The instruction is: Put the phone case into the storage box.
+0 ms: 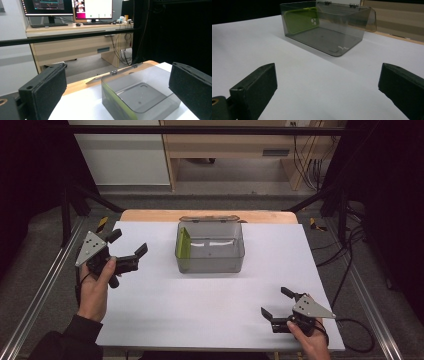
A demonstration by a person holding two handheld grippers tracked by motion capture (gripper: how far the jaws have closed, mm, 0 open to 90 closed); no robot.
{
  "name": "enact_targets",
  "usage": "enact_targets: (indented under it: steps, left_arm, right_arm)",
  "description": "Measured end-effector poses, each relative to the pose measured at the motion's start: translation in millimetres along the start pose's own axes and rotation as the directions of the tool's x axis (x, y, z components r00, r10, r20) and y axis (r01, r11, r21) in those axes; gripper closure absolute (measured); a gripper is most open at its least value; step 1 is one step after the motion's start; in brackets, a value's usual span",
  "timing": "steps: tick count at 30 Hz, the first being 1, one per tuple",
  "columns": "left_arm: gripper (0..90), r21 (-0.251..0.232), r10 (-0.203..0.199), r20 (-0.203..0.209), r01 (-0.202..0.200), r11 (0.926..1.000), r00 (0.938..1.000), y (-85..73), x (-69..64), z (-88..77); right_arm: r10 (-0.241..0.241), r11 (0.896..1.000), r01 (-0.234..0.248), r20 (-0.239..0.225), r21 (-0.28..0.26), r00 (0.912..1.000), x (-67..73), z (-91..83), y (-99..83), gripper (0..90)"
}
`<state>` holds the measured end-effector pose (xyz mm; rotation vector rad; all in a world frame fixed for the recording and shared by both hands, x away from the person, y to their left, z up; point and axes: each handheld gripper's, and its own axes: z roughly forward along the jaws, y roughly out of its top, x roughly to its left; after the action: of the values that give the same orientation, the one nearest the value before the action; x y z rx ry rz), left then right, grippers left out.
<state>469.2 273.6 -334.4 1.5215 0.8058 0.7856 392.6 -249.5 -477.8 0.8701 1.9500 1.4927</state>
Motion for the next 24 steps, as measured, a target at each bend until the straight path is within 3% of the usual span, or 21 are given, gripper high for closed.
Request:
enact_targets:
  steps: [9, 24]
  left_arm:
    - [1.0, -0.004, -0.015, -0.006, 0.015, 0.9999, 0.9999, -1.0, 2.9, -13.2]
    - [1.0, -0.009, -0.038, -0.013, 0.038, 0.9992, 0.9992, -17.2, 2.4, -32.3]
  right_arm:
    - [-0.001, 1.0, 0.001, -0.005, 0.004, 1.0, 0.5, 0.8, -0.1, 2.3]
    - [0.0, 1.0, 0.0, -0.005, 0.01, 1.0, 0.5, 1.4, -0.7, 2.3]
